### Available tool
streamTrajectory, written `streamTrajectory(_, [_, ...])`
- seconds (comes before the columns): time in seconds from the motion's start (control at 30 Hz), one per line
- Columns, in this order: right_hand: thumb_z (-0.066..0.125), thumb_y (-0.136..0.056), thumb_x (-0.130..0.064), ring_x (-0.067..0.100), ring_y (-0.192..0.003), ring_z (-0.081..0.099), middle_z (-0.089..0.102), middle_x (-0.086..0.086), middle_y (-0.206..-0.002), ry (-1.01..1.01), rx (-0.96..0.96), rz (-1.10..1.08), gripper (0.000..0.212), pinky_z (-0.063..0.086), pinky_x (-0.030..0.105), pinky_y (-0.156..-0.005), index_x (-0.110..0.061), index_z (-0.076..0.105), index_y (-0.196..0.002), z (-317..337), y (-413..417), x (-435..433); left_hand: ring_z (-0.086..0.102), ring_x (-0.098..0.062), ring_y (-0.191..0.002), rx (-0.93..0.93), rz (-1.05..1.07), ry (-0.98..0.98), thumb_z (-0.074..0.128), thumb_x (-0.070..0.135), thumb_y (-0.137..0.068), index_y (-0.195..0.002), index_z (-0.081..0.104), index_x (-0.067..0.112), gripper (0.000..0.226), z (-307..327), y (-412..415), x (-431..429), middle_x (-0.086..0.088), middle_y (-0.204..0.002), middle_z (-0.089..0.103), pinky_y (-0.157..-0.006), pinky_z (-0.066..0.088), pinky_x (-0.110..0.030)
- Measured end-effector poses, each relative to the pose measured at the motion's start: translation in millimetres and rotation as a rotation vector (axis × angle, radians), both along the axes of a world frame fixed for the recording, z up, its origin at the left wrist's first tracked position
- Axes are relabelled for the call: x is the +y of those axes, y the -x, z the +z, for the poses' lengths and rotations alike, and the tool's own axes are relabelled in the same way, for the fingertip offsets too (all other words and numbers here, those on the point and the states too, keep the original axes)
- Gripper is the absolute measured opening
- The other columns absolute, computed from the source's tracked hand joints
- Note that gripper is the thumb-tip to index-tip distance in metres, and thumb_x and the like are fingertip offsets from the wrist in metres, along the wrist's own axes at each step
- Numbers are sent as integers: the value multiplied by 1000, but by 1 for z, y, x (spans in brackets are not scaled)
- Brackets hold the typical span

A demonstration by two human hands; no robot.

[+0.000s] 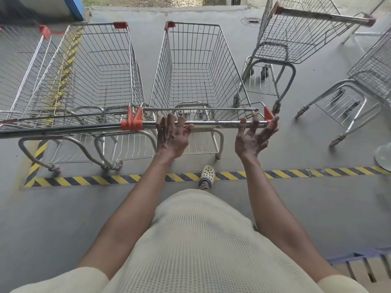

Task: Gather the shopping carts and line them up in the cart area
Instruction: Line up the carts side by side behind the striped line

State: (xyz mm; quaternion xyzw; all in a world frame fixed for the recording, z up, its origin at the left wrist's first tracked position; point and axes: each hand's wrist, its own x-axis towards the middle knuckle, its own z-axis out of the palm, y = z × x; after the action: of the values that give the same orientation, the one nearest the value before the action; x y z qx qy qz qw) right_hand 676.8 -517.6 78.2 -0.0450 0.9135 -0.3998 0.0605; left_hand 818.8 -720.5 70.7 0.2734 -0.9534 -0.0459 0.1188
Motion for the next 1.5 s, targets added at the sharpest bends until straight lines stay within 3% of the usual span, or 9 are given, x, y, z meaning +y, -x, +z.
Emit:
streamTrajectory(0.5, [35, -101, -69, 27, -154, -25, -29, -6, -167, -11, -11, 34, 51, 5, 66, -119, -55, 28, -150, 0, 3, 2, 45, -30, -109, -34, 14, -14, 25, 58, -103, -116, 53, 19, 50, 0, 2, -2, -12, -115, 47, -103, 32, -50])
streamTrajectory(0.73, [35, -99, -71, 26, -155, -21, -26, -11, -166, -43, 34, 57, 54, 9, 67, -120, -56, 27, -150, -5, 0, 10, 46, -31, -113, -16, 3, -35, 25, 59, -103, -120, 55, 20, 52, 2, -1, -3, -13, -119, 49, -110, 28, -51])
streamTrajectory(0.9, [36, -100, -71, 31, -155, -23, -27, -12, -166, -45, 10, 43, 52, 7, 66, -120, -57, 30, -150, -4, -1, 10, 48, -29, -107, 29, -4, -76, 25, 63, -100, -120, 60, 23, 57, 4, -4, -5, -9, -115, 56, -98, 31, -43])
streamTrajectory(1.1, [34, -98, -73, 32, -155, -22, -23, -10, -168, -35, 45, 33, 55, 5, 67, -119, -57, 31, -151, -7, -8, 7, 50, -27, -108, 148, 4, -65, 36, 56, -101, -122, 67, 23, 50, 8, -10, -4, -6, -114, 63, -100, 29, -41])
streamTrajectory(1.23, [35, -99, -71, 32, -155, -23, -22, -4, -169, -58, 77, 23, 55, 4, 67, -117, -59, 27, -152, -10, -16, 5, 51, -28, -116, 234, 6, -20, 44, 52, -101, -123, 68, 20, 46, 8, -15, 3, -8, -122, 62, -102, 33, -43])
streamTrajectory(1.5, [39, -99, -68, 33, -155, -23, -21, -4, -169, -38, 82, 23, 54, 6, 66, -119, -60, 26, -151, -7, -21, 4, 44, -32, -132, 213, -36, 33, 48, 48, -100, -136, 61, 19, 47, 11, -23, 23, -12, -141, 52, -110, 31, -46])
